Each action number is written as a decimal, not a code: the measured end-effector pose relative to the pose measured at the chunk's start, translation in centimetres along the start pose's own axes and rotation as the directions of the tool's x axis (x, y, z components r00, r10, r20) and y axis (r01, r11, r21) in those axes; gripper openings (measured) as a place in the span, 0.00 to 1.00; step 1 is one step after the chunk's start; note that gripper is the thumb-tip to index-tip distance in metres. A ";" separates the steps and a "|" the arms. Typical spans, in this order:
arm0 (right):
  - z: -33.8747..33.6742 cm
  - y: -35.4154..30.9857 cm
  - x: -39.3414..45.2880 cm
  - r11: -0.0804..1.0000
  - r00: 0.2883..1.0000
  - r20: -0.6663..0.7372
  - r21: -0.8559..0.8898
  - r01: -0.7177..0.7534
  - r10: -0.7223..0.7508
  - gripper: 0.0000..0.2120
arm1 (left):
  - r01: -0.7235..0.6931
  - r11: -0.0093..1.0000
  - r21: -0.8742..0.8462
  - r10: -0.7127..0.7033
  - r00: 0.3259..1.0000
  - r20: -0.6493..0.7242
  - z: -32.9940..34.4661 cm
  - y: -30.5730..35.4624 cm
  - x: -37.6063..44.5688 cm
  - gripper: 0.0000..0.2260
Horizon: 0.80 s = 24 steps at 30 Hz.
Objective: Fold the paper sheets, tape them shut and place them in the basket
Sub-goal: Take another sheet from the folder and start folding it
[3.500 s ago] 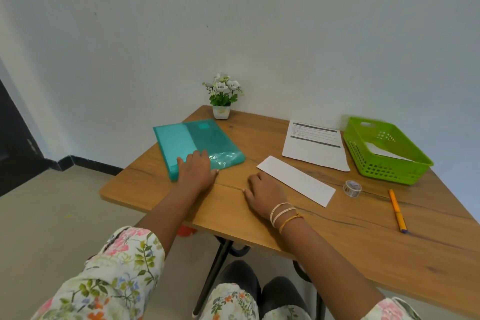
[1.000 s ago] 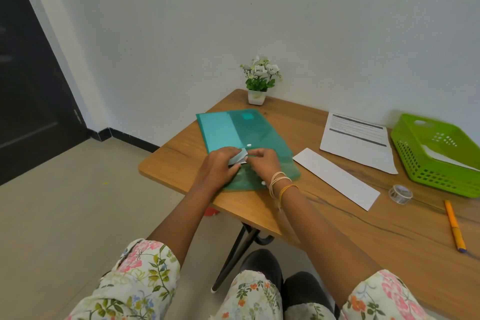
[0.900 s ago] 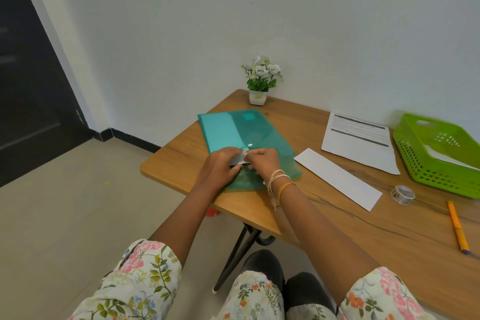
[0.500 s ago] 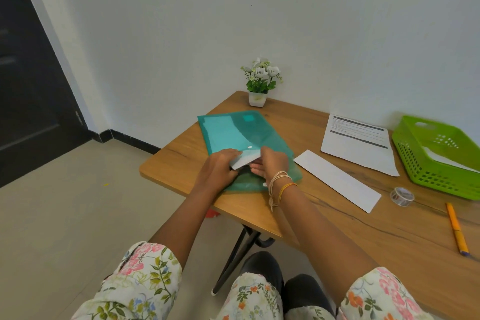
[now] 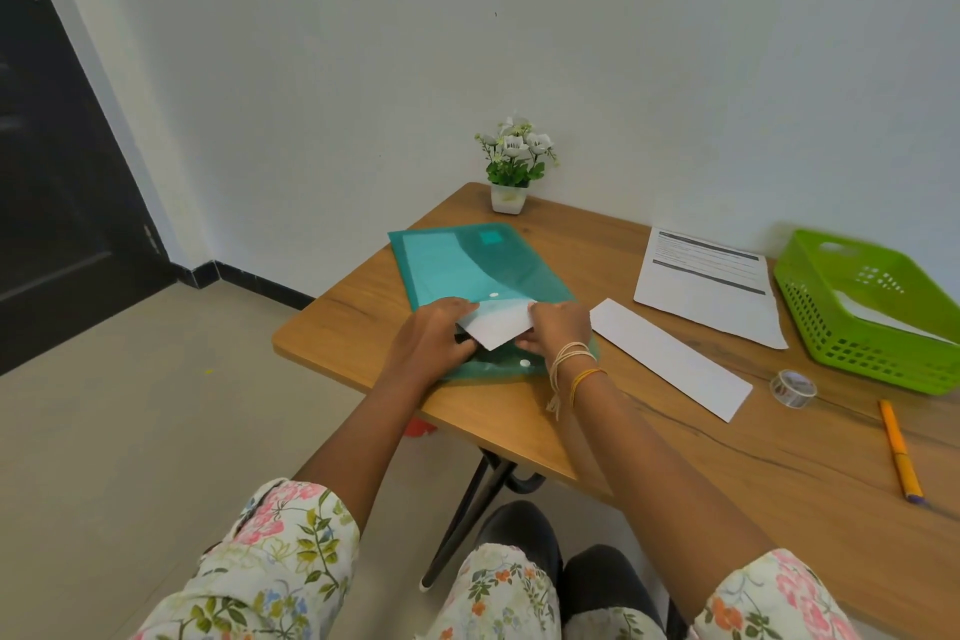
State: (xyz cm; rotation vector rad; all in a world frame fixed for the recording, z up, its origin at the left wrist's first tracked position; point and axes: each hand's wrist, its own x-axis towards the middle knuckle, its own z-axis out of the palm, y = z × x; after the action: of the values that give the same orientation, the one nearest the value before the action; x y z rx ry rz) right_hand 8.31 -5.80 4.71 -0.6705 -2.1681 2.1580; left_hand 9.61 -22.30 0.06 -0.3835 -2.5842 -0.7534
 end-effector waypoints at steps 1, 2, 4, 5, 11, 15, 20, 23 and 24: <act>-0.3 -0.2 -0.3 0.999 1.000 -0.013 0.037 0.011 -0.010 0.01 | 0.002 1.000 0.004 -0.002 1.000 -0.001 0.0 0.0 0.0 0.23; -0.7 -0.4 -0.5 0.997 0.999 -0.033 0.074 0.026 -0.024 0.02 | 0.002 1.000 0.007 -0.002 1.000 -0.005 0.0 0.1 0.0 0.24; -1.6 -1.0 -0.8 0.989 0.993 -0.102 0.129 0.074 -0.061 0.03 | -0.008 1.000 0.016 0.008 1.000 -0.010 0.0 0.2 -0.1 0.23; -2.0 -1.3 -0.9 0.984 0.987 -0.141 0.145 0.101 -0.081 0.03 | -0.014 1.000 0.021 0.014 1.000 -0.012 0.0 0.1 -0.2 0.23; -5.5 -4.4 -2.0 0.828 0.981 -0.152 0.528 0.186 -0.123 0.08 | -0.003 0.999 0.034 0.003 1.000 0.006 -0.5 0.5 -0.1 0.16; -7.2 -6.0 -3.0 0.765 0.982 -0.113 0.616 0.187 -0.148 0.07 | 0.000 1.000 0.018 -0.001 1.000 0.025 -0.6 0.7 -0.2 0.11; -8.3 -7.3 -4.2 0.635 0.984 -0.006 0.763 0.121 -0.180 0.07 | 0.063 0.995 -0.077 -0.055 0.994 0.096 -1.2 0.7 0.4 0.06; -9.0 -8.2 -4.6 0.476 0.979 0.074 0.879 0.025 -0.188 0.06 | 0.085 0.985 -0.152 -0.066 0.990 0.125 -2.0 1.0 1.2 0.05; -9.2 -8.5 -4.7 0.429 0.978 0.087 0.903 0.003 -0.189 0.07 | 0.108 0.973 -0.202 -0.086 0.989 0.118 -2.2 1.3 1.5 0.06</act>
State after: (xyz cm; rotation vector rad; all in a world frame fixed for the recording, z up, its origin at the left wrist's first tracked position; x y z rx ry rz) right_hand 12.89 1.93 14.66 -0.2287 -0.6773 2.8606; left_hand 9.51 -22.28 3.06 -0.3715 -2.6484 -1.0707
